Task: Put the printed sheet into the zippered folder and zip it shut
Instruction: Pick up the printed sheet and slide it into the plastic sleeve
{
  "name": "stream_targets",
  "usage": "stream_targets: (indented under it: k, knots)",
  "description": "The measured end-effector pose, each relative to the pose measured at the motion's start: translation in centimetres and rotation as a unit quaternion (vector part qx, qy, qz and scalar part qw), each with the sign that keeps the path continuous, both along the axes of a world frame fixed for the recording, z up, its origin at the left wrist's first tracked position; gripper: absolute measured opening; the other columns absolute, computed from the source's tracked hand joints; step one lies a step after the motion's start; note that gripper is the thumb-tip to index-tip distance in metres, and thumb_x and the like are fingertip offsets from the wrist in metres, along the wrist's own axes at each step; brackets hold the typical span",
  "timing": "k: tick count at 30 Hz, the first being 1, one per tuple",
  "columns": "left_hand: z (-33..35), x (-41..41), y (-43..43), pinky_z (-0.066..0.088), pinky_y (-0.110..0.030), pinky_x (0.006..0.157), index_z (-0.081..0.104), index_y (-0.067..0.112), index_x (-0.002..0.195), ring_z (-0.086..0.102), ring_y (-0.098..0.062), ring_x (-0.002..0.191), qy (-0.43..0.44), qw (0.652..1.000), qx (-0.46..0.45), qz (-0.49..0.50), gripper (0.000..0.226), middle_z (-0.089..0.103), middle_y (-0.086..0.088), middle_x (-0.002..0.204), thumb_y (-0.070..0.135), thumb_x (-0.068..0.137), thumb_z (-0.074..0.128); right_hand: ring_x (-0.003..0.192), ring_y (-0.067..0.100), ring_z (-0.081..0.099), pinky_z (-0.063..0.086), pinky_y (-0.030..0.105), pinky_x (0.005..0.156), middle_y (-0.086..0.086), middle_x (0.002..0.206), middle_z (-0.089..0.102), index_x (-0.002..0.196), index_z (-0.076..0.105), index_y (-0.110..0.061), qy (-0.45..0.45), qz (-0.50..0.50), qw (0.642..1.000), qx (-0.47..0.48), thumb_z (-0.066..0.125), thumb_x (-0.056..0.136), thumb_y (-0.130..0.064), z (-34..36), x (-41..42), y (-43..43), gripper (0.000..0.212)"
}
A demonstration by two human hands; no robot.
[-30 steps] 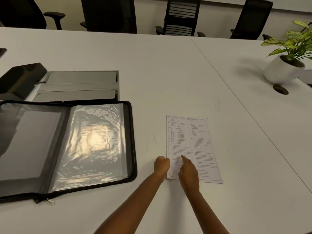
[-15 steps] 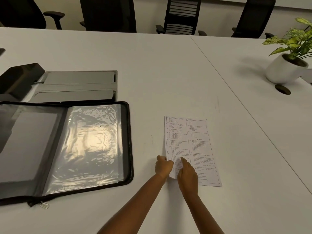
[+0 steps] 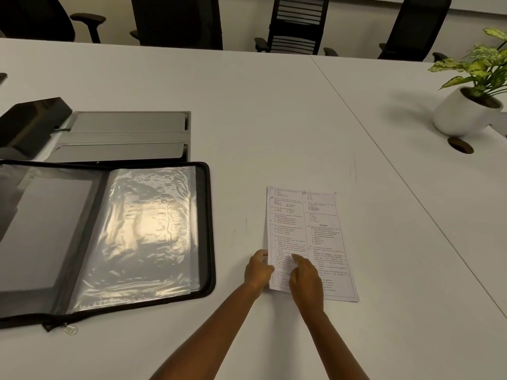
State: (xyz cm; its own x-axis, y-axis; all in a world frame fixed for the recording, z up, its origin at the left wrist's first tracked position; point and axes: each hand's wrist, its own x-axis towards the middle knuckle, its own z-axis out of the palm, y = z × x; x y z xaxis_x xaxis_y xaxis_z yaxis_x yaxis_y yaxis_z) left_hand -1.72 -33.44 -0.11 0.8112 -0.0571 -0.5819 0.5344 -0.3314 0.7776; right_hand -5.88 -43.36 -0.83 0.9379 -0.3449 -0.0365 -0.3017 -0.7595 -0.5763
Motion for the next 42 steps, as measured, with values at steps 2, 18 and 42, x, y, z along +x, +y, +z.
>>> stream_targets:
  k: [2,18,42]
  knots:
    - [0.2,0.0,0.2,0.053,-0.038,0.089,0.044,0.012,0.130,0.054,-0.033,0.117,0.017,0.999,-0.038,0.018,0.040,0.050,-0.010,0.138,0.001,0.092,0.047,0.108,0.027,0.057,0.047,0.034,0.092,0.013,0.123,0.059,0.120,0.052,-0.007,0.002,0.001,1.000,0.016,0.046,0.090,-0.005,0.2,0.2,-0.3,0.031]
    - [0.3,1.3,6.8,0.047,-0.040,0.100,0.042,0.010,0.134,0.053,-0.031,0.120,0.048,0.991,-0.123,0.031,0.044,0.053,-0.014,0.134,-0.005,0.094,0.039,0.116,0.037,0.048,0.039,0.040,0.095,0.024,0.134,0.046,0.127,0.040,0.004,0.107,-0.199,0.941,0.254,0.058,0.086,-0.013,3.3,2.1,-6.6,0.048]
    - [9.3,3.9,25.8,0.052,-0.006,0.057,0.061,0.029,0.096,0.069,0.006,0.072,-0.264,0.940,-0.120,0.179,0.026,0.067,0.014,0.089,0.006,0.089,0.053,0.099,0.025,0.058,0.051,0.037,0.084,0.009,0.112,0.059,0.098,0.051,-0.022,0.029,0.057,0.900,0.431,0.049,0.085,0.007,7.6,5.8,11.7,0.032]
